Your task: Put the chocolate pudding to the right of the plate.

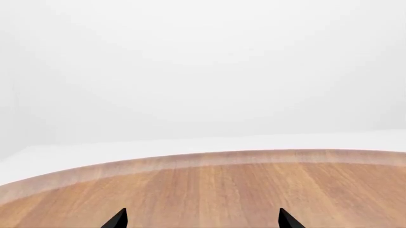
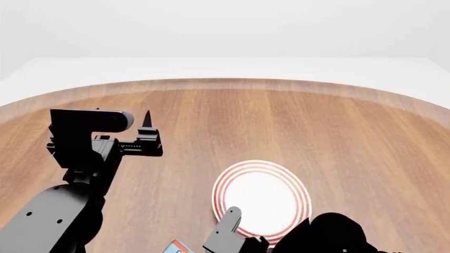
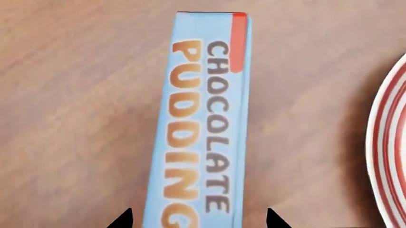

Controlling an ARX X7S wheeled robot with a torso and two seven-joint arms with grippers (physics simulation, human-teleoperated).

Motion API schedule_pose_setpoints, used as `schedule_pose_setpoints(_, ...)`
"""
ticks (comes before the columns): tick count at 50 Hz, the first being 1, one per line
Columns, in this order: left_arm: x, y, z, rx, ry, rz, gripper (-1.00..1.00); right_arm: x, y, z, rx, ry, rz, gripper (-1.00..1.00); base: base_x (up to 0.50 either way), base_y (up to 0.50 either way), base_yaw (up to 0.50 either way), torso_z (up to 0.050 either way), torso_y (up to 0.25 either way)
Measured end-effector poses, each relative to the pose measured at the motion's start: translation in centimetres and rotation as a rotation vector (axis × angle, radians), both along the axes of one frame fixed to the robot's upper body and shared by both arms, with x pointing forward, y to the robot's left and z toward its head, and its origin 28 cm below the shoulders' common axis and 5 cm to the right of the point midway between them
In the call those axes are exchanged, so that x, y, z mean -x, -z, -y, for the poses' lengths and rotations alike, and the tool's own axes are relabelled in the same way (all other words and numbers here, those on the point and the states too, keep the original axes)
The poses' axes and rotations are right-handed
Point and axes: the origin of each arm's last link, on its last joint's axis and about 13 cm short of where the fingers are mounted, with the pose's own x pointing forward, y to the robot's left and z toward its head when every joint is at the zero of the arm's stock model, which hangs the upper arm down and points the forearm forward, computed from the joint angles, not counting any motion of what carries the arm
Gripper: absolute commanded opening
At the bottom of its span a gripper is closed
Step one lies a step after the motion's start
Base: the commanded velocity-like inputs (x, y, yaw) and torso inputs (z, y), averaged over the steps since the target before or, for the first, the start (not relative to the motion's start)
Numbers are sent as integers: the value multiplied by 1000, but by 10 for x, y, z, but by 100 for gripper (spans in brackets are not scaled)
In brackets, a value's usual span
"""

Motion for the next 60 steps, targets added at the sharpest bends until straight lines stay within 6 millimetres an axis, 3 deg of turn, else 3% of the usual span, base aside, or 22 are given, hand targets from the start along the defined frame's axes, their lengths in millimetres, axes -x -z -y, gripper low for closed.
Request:
schedule_pose_setpoints(3,0,0,0,0,0,-1,100,-1,4,0,8,-5,-12,100,0,0,0,0,0)
schedule_pose_setpoints(4,0,1,0,0,0,-1,100,-1,5,-1,10,-6,-14,-100,0,0,0,0,0)
schedule_pose_setpoints(24,0,1,0,0,1,-4,100,-3,6,0,23,20,47,-100,1,0,0,0,0)
schedule_pose_setpoints(60,0,-1,0,-3,0,0,100,1,-69,15,28,125,259,-100,0,0,0,0,0)
